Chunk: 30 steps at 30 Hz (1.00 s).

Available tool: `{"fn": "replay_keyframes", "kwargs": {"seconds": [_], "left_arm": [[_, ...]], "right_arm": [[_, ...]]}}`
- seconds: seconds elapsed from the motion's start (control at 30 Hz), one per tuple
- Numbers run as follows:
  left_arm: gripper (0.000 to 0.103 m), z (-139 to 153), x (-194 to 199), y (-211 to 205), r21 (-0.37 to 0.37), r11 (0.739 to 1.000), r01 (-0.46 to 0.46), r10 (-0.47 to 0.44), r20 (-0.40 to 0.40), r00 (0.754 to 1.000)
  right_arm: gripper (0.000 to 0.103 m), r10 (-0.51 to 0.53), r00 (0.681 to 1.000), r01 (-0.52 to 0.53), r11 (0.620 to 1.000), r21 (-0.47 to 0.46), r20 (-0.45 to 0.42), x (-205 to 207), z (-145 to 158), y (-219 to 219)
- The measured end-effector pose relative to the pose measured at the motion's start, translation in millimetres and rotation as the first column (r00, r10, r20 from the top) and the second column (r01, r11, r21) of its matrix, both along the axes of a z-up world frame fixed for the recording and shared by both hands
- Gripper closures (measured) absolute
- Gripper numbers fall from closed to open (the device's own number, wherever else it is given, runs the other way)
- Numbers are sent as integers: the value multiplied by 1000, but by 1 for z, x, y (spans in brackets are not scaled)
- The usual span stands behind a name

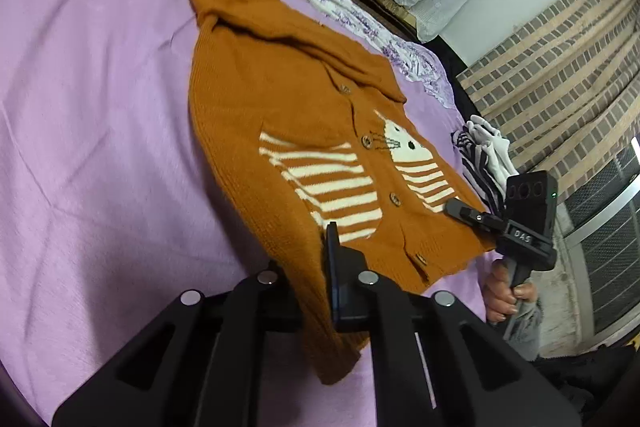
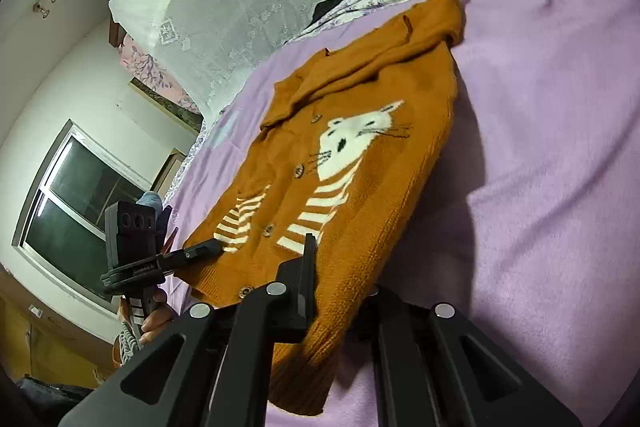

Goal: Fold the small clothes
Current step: 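Lift the hem with both grippers and fold it toward the collar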

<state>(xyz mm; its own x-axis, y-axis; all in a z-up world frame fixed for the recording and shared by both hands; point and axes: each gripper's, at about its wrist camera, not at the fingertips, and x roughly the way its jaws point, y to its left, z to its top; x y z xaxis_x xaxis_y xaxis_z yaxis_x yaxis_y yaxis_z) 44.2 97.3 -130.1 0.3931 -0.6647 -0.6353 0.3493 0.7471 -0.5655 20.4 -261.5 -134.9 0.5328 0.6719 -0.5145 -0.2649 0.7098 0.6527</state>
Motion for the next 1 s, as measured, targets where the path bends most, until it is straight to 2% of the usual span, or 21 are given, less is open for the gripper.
{"fn": "replay_keyframes", "kwargs": {"seconds": [0.1, 0.4, 0.63, 1.0], "left_arm": [[96, 14, 0, -1, 7, 1000, -1, 1, 50, 999], [96, 38, 13, -7, 37, 999, -22, 18, 110, 994], [96, 51, 35, -7, 42, 998, -57, 51, 124, 991], [96, 76, 75, -21, 78, 995, -66, 53, 160, 986]], "right_arm": [[96, 5, 1000, -5, 1000, 5, 12, 5, 7, 3], [96, 10, 998, -11, 1000, 15, 60, 21, 33, 3], [96, 2, 1000, -3, 996, 85, 13, 48, 39, -5], [96, 10, 1000, -9, 997, 81, -10, 89, 53, -5]]}}
